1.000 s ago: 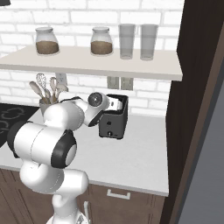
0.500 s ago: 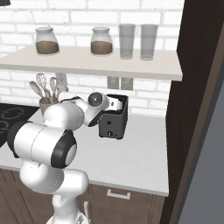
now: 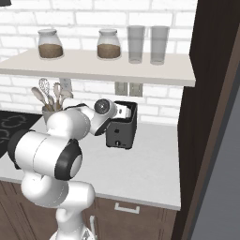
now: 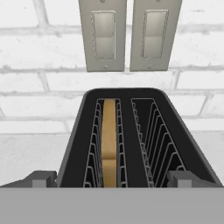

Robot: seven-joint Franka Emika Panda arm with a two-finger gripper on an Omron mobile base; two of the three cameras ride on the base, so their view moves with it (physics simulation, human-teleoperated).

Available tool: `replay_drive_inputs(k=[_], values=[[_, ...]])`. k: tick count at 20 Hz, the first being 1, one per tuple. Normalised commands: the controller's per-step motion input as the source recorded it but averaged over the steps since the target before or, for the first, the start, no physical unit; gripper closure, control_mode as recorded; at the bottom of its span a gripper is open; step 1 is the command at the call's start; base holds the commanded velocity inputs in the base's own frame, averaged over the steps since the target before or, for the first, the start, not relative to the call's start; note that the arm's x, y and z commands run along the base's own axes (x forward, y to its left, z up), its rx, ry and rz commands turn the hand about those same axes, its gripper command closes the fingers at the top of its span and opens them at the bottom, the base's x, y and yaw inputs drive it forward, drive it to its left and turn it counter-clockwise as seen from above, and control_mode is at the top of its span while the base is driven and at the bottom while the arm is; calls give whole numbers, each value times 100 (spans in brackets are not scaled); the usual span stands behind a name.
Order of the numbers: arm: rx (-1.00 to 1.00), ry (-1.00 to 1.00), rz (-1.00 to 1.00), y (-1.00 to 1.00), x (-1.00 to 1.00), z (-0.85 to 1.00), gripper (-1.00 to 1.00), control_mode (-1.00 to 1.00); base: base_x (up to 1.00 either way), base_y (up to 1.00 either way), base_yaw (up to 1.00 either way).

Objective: Start the toaster. Once the lever pops up, take the bread to the plate on the dining counter.

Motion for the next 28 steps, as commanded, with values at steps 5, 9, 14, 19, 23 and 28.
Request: replay_drive_inputs(k=[5, 9, 14, 19, 23, 28], values=[[0, 0, 0, 0, 0, 0, -100, -100, 0, 0, 0], [0, 0, 0, 0, 0, 0, -100, -100, 0, 0, 0], [0, 0, 0, 0, 0, 0, -100, -100, 0, 0, 0], [0, 0, 0, 0, 0, 0, -100, -100, 0, 0, 0], [0, 0, 0, 0, 0, 0, -100, -100, 0, 0, 0], [0, 0, 0, 0, 0, 0, -100, -100, 0, 0, 0]])
